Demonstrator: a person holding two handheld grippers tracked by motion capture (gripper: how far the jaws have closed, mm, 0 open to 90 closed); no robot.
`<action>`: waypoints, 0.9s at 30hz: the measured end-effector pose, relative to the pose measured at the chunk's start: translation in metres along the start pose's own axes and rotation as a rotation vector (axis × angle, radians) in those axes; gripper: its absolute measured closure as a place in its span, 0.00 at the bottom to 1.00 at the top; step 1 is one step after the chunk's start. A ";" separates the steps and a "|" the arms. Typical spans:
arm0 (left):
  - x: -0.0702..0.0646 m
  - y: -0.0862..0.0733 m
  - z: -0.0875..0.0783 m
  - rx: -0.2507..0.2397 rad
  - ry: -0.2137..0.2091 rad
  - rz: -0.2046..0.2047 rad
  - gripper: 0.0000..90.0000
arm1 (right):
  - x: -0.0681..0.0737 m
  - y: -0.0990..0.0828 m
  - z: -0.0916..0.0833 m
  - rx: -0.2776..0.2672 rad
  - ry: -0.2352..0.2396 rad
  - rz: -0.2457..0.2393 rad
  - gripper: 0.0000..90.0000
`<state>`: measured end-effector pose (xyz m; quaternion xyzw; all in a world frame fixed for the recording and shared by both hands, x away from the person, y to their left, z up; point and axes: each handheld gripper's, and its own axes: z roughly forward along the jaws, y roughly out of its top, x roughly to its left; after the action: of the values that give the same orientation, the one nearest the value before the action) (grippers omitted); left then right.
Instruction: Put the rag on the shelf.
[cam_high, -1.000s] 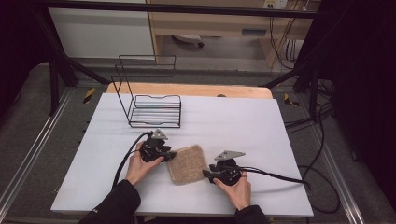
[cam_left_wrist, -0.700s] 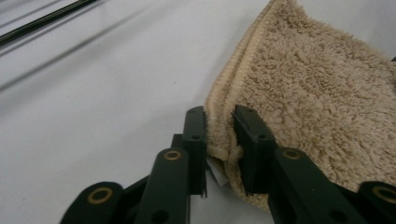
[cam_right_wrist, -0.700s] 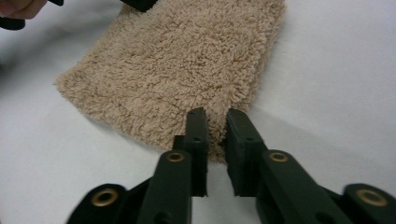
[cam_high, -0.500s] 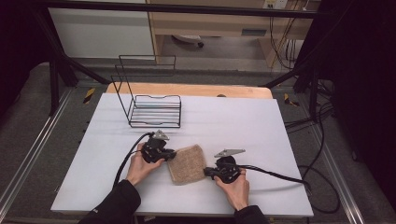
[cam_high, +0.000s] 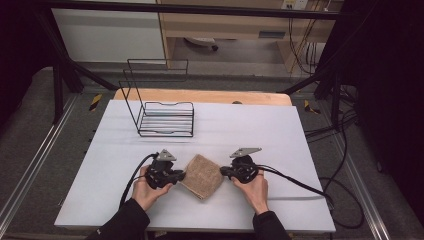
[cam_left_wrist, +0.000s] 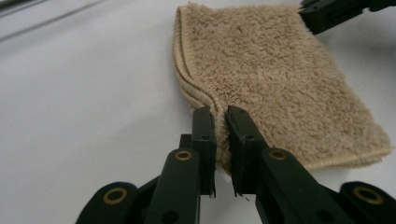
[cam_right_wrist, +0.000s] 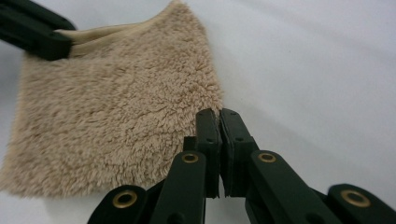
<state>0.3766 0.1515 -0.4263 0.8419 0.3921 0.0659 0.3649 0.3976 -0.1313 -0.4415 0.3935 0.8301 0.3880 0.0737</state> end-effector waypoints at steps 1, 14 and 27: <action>-0.003 -0.002 -0.002 -0.001 0.005 -0.012 0.91 | 0.000 0.000 0.000 0.000 0.000 0.000 0.97; -0.009 -0.006 -0.012 -0.047 0.066 0.038 0.65 | 0.004 0.004 -0.003 -0.076 -0.018 -0.071 0.77; 0.023 0.042 0.024 -0.052 0.072 0.035 0.37 | -0.013 -0.023 -0.036 -0.152 -0.028 -0.004 0.28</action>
<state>0.4277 0.1367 -0.4193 0.8360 0.3883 0.1125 0.3711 0.3769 -0.1704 -0.4350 0.3906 0.7980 0.4441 0.1158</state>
